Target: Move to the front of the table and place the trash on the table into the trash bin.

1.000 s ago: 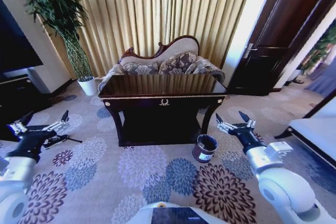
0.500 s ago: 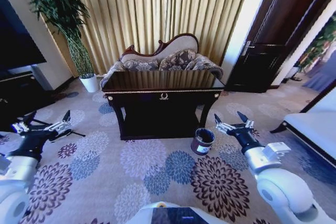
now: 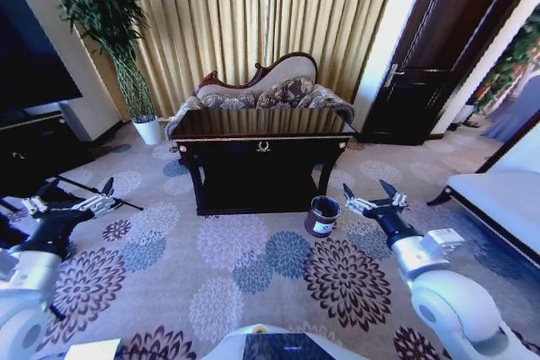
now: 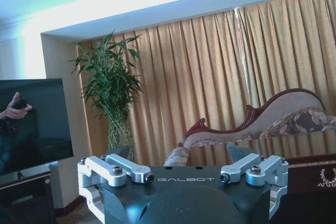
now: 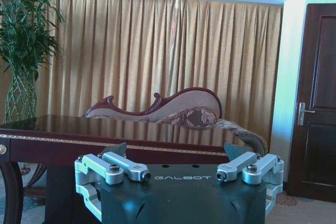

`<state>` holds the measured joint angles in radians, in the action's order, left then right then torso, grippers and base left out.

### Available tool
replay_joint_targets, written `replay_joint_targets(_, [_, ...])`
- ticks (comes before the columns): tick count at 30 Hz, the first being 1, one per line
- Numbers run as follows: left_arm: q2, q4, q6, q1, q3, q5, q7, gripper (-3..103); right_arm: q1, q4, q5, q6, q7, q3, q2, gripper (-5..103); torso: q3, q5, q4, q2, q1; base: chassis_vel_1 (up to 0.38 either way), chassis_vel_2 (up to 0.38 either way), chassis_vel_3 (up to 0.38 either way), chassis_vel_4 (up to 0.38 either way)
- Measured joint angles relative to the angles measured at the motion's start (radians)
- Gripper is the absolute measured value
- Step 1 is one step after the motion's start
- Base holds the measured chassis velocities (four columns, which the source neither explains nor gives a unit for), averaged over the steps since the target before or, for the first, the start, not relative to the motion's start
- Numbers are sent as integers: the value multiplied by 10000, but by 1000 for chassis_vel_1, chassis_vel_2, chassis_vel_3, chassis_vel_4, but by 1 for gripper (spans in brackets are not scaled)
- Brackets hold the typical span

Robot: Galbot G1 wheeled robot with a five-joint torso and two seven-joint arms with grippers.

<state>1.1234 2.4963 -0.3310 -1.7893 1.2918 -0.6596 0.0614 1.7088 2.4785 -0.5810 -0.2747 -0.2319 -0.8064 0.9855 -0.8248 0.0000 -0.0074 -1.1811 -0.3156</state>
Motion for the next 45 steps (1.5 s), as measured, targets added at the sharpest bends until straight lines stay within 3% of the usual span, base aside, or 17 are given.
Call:
replay_joint_targets(19, [93, 37, 26, 12, -119, 25, 1, 100, -2, 7, 170, 109, -10, 197, 173, 100, 0, -4, -1, 0, 0, 135, -152, -132, 145])
replay_joint_targets(45, [299, 37, 279, 105, -463, -30, 80, 100, -38, 206, 261, -4, -8, 419, 509, 100, -1, -1, 0, 1, -1, 10, -7, -16, 3])
